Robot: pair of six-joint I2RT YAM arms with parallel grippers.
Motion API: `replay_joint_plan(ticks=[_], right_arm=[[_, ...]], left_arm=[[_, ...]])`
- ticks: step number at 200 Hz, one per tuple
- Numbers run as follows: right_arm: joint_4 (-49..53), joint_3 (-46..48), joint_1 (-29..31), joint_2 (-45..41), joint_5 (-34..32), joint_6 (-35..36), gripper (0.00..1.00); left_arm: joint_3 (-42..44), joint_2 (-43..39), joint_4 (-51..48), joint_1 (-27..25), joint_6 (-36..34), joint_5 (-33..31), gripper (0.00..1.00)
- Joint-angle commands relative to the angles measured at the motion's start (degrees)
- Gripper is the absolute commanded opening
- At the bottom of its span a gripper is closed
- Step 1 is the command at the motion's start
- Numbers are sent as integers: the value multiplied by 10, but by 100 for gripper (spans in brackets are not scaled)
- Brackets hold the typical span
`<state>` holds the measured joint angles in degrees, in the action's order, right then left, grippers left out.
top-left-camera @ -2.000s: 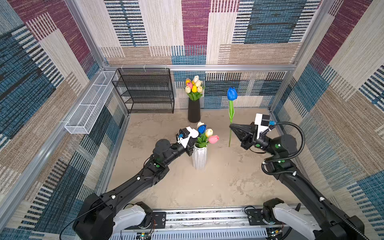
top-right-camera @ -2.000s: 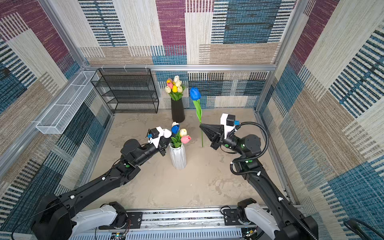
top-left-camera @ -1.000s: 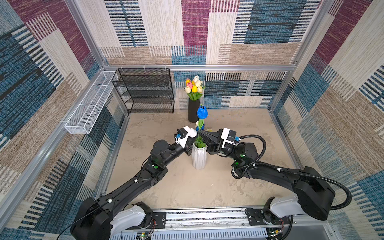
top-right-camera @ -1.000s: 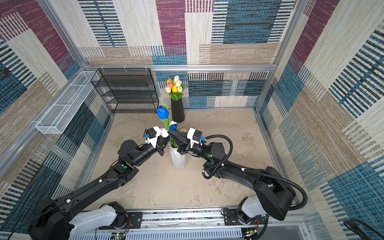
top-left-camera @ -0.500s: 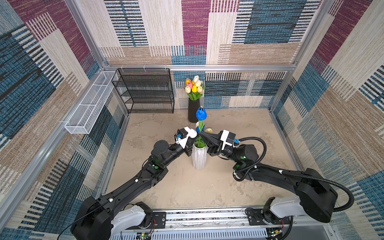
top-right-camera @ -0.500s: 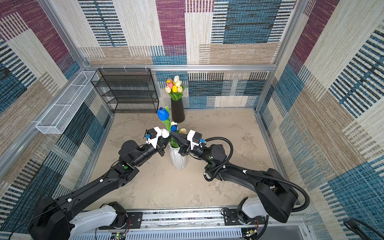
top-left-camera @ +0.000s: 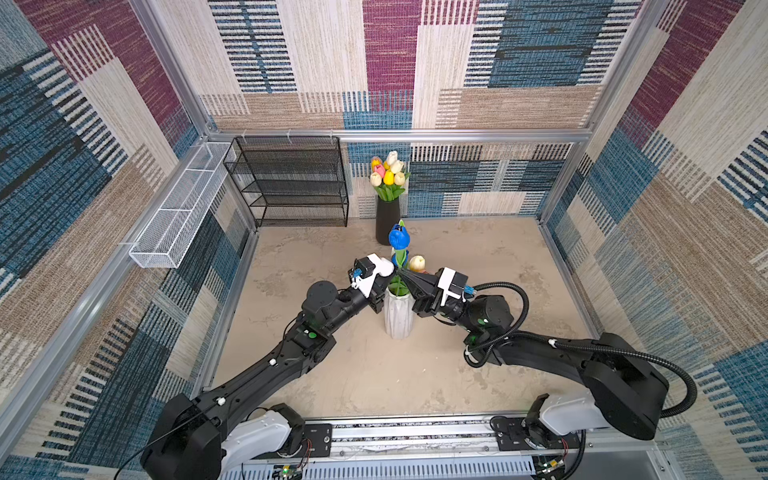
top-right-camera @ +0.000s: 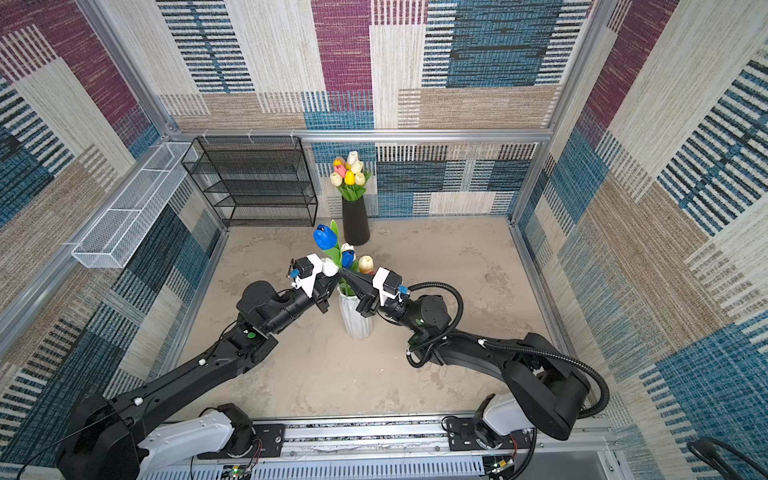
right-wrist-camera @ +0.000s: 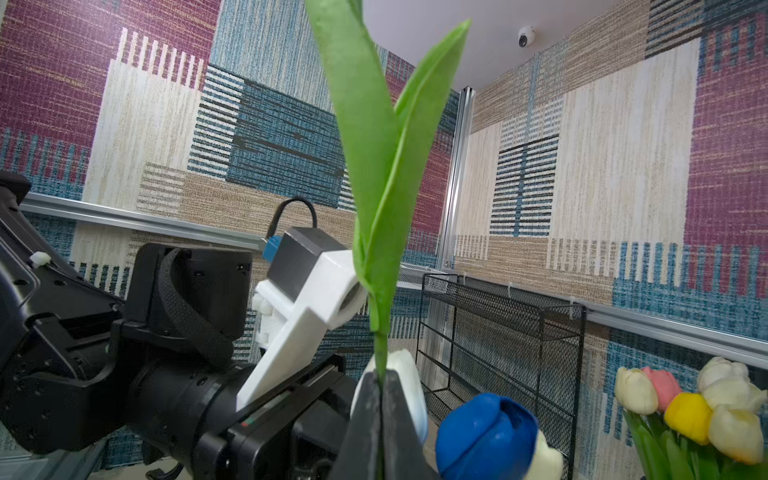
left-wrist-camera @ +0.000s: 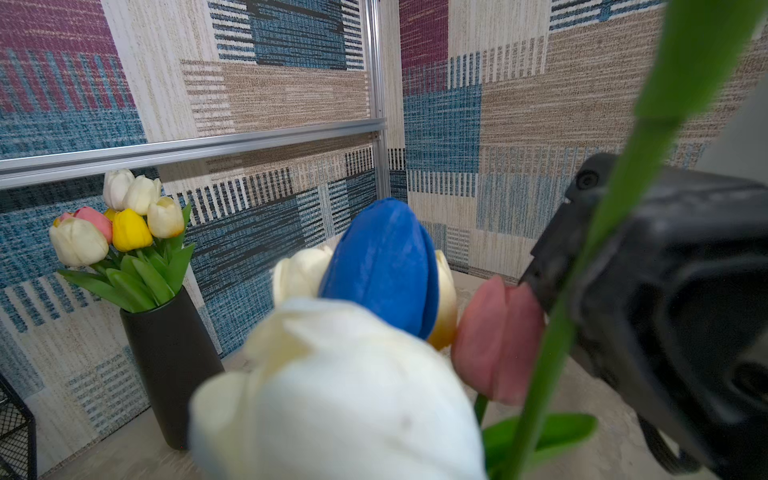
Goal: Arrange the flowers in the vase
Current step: 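Lower the blue tulip stem into the white vase opening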
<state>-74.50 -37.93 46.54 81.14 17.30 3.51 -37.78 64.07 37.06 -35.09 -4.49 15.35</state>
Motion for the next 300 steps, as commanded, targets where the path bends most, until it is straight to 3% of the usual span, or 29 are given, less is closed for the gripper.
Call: replay_joint_plan(ticks=[1,48,146,193,222,282,300], right_arm=[[17,3,2,2,-27,16,0],[13,-20,3,8,-57,31,0],[60,2,3,-6,14,-11,0],[94,14,5,-11,-1,-6,3],[89,22,5,-2,-13,-3,12],[121,21,5,-35,-40,-4,42],[130,25,4,-55,-47,-3,43]], left_arm=[[1,2,19,0,-2,-4,10],[-1,4,20,1,-2,-7,10],[3,-1,19,0,-6,-13,10],[5,4,30,0,-3,-12,10],[3,6,29,0,-2,-10,10],[14,4,24,0,-4,-15,10],[22,2,25,0,-3,-21,10]])
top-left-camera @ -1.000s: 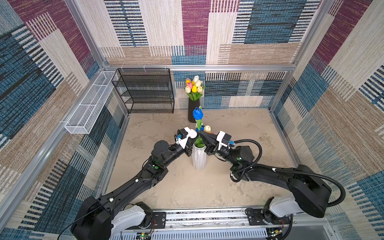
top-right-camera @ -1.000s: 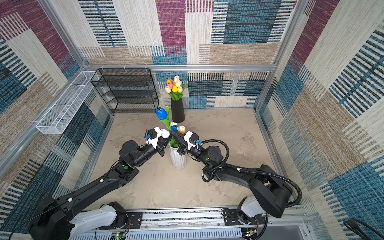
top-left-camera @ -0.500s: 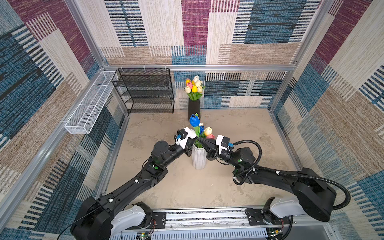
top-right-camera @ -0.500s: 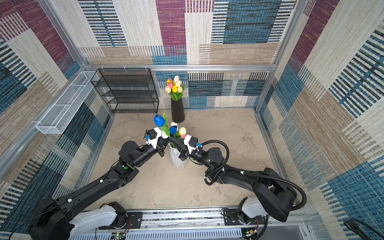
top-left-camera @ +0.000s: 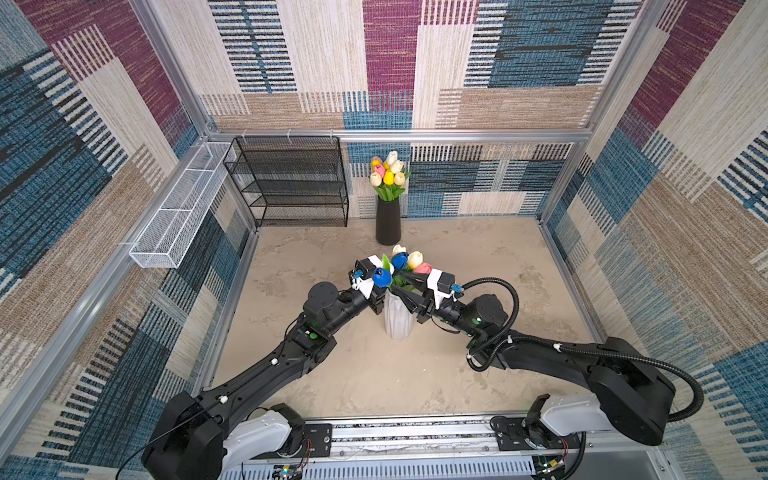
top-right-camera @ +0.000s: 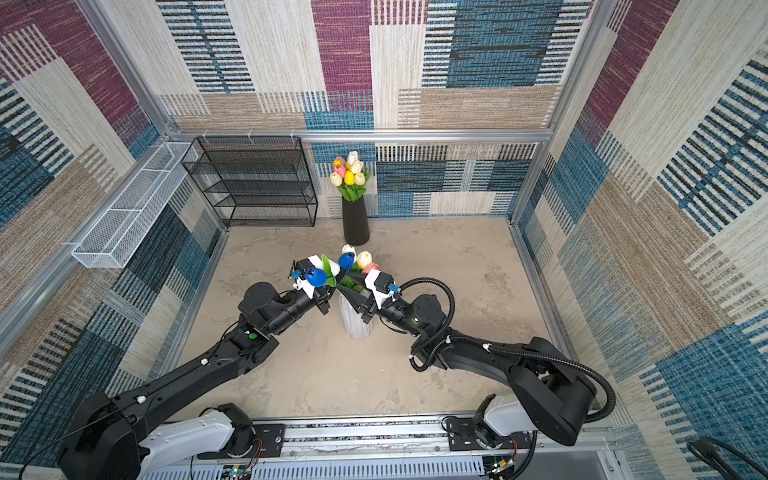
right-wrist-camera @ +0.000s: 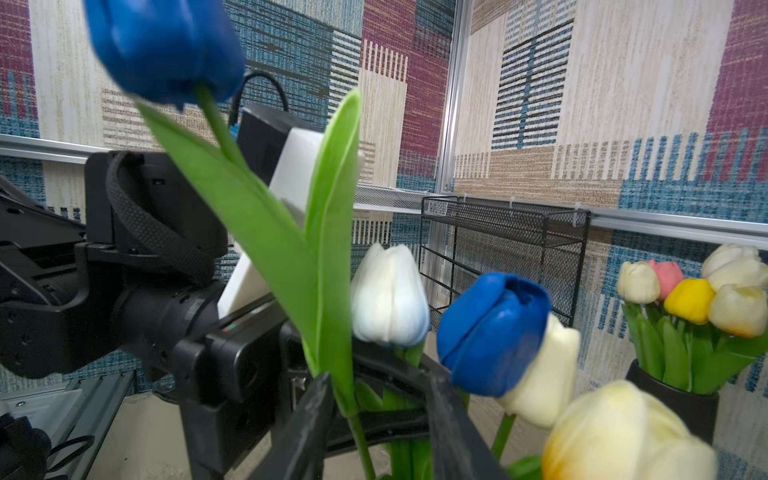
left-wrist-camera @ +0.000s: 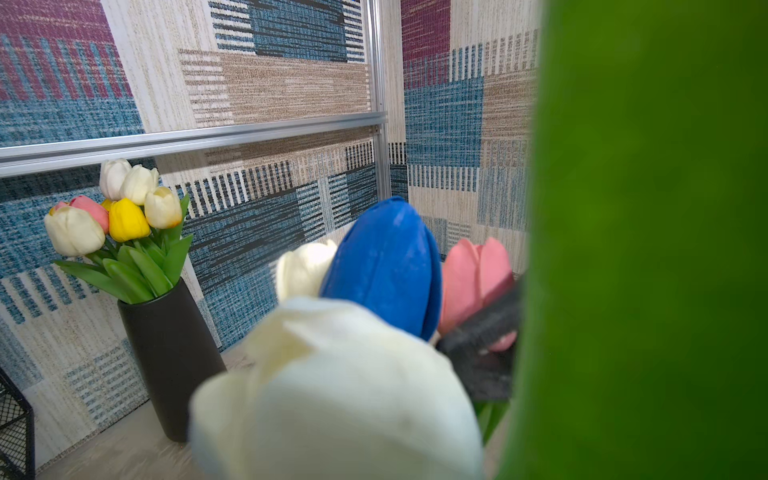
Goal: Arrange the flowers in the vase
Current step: 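Lower the blue tulip stem into the white vase opening, then open the right gripper and pull it back from the white vase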
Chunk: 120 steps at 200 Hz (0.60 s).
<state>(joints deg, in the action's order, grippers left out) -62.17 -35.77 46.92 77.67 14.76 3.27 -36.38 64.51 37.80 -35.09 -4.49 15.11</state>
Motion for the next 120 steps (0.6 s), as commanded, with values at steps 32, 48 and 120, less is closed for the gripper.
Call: replay_joint_plan(ticks=[32,48,120], right_arm=[[28,16,1,-73,-20,8,46],[42,18,1,-103,-11,12,46],[93,16,1,-204,-99,5,50]], left_arm=[[0,-4,-2,0,-5,-21,11],[-6,-5,-11,0,-8,-18,11],[-9,-20,-17,0,-7,8,20]])
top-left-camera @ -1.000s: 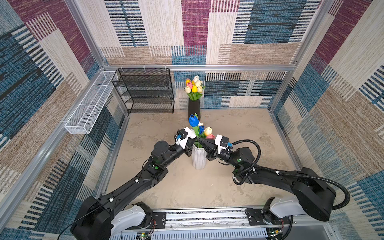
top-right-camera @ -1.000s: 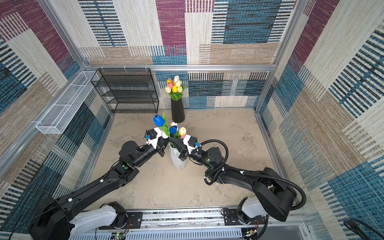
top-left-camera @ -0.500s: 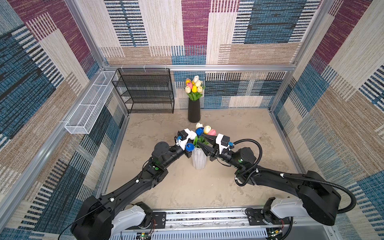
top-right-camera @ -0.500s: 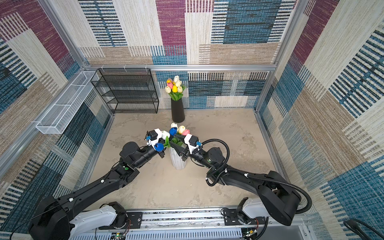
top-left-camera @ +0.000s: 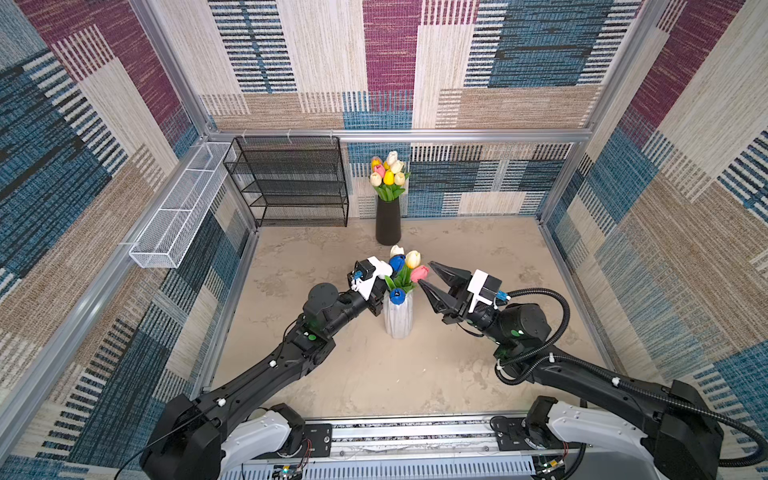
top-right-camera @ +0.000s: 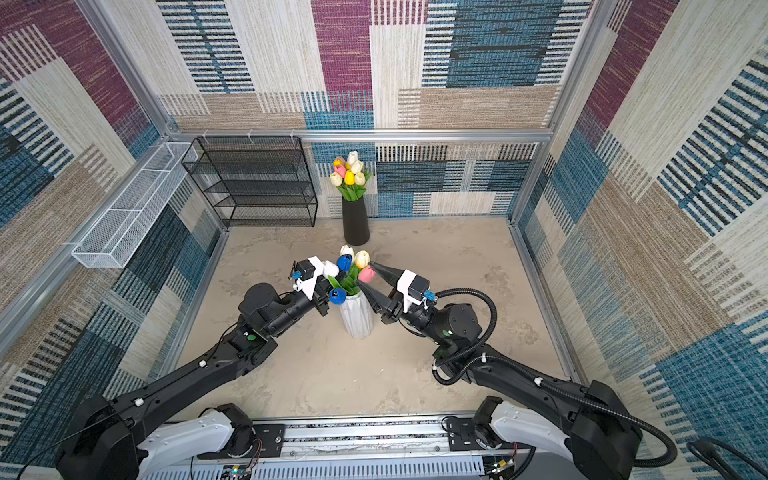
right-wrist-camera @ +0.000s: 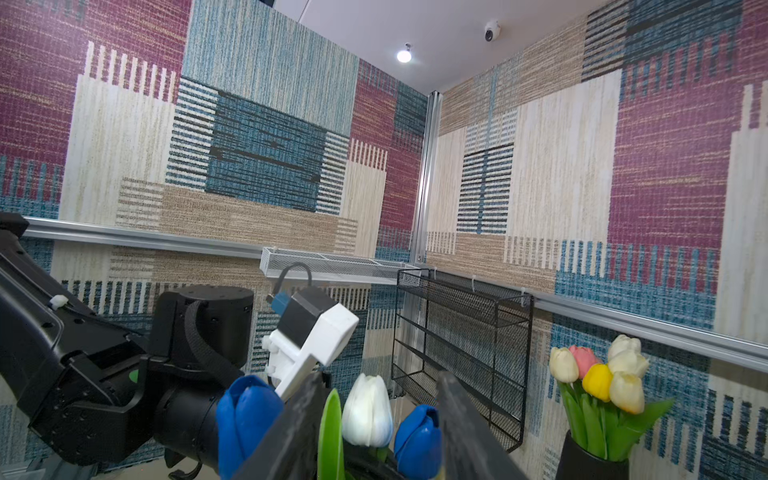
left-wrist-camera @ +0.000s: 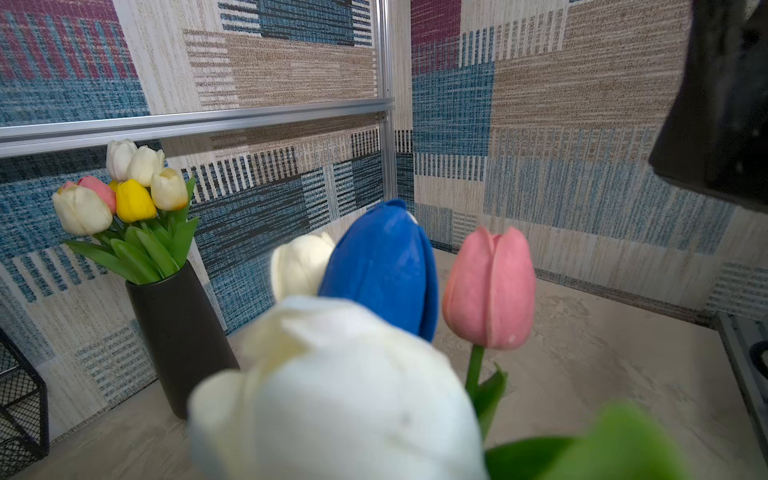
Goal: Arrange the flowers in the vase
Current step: 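Open the right gripper and pull it back from the white vase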
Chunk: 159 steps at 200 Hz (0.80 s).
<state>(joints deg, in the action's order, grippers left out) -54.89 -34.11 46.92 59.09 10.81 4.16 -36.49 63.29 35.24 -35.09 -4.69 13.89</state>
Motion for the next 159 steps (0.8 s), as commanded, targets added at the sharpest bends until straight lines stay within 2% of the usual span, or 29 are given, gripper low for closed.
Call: replay_joint_plan(ticks=[1,32,47,66,94,118,159], right_arm=[[20,0,0,-20,-61,-4,50],[25,18,-2,-33,-112,-2,55],[32,23,-7,-36,-126,-12,57],[48,23,-23,-41,-134,-36,59],[103,6,-74,-34,-108,-96,61],[143,-7,-94,-23,-81,-104,62],[186,-8,-104,-27,-66,-111,74]], left_arm=[[-8,-8,8,0,-6,21,20],[-16,-12,6,0,-5,44,31],[-17,-11,4,0,-8,39,40],[-15,-14,-19,0,-6,21,41],[1,-26,-34,0,0,-6,47],[11,-47,-58,0,8,-16,54],[11,-99,-106,0,-10,-22,59]])
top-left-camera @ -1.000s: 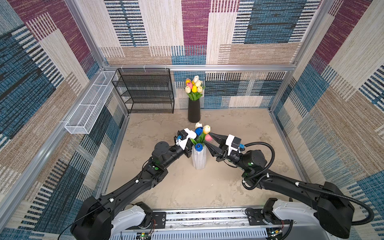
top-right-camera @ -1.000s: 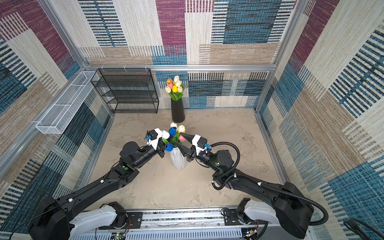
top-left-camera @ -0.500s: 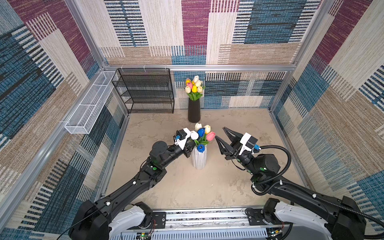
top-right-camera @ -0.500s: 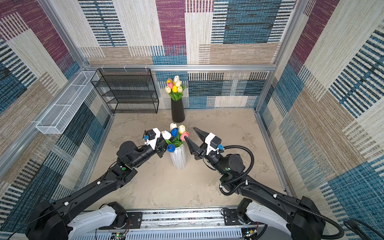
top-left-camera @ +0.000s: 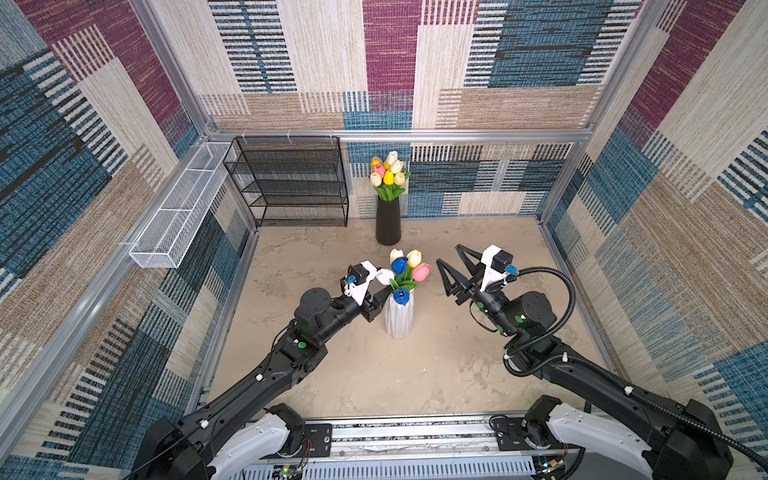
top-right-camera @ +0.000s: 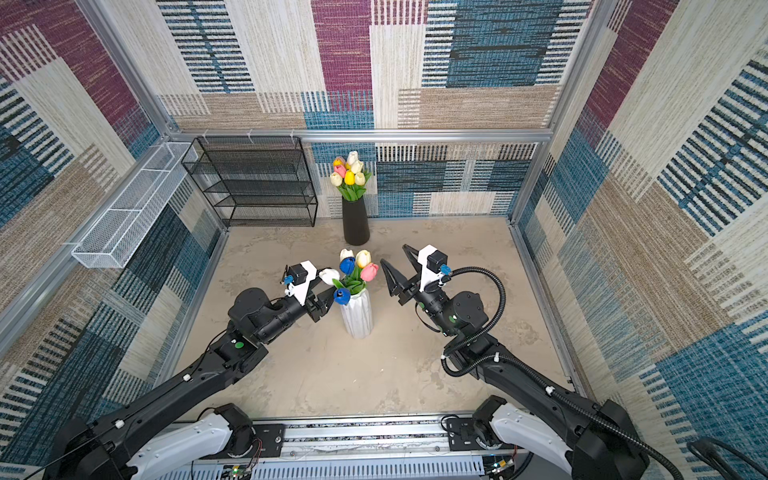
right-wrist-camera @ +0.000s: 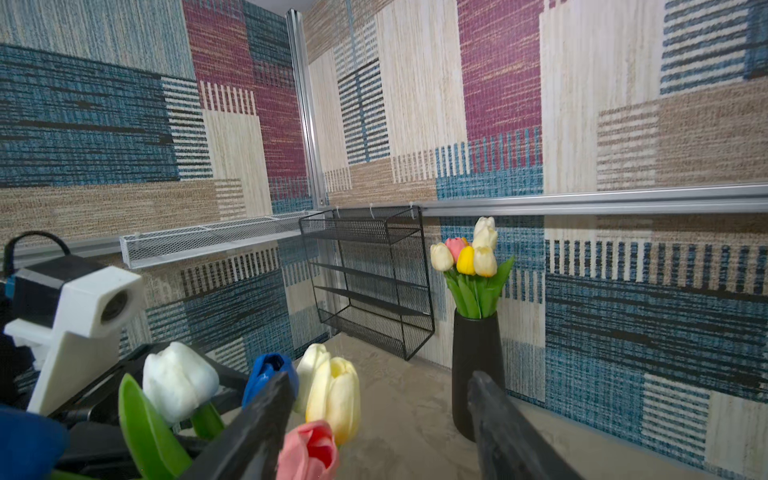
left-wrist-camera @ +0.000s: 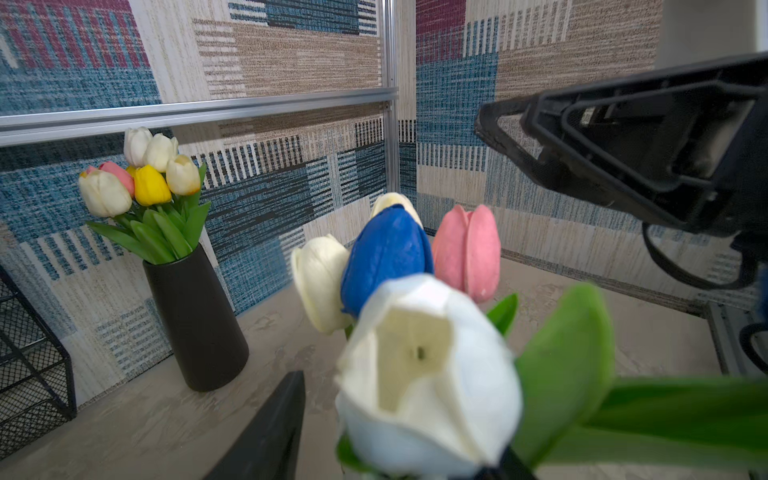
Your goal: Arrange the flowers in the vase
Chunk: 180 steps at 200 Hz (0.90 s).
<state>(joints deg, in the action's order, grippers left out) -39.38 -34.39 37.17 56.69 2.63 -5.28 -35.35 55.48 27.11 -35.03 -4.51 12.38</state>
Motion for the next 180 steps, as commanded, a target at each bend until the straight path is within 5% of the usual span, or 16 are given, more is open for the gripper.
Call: replay_joint_plan(ticks=[1,33,77,129,180], right_arm=[[31,-5,-7,-3,16,-18,74],[56,-5,-26,-11,62,-32,82],[85,20,-63,-10,161,-8,95],[-60,117,-62,35,254,56,100],[-164,100,-37,177,272,115,100]], left_arm=[[-1,-22,-26,0,-13,-7,59],[1,-45,-62,0,-13,-17,60],[80,-143,-51,0,2,3,81],[208,-237,-13,0,37,-2,100],[267,-219,18,0,45,25,100]])
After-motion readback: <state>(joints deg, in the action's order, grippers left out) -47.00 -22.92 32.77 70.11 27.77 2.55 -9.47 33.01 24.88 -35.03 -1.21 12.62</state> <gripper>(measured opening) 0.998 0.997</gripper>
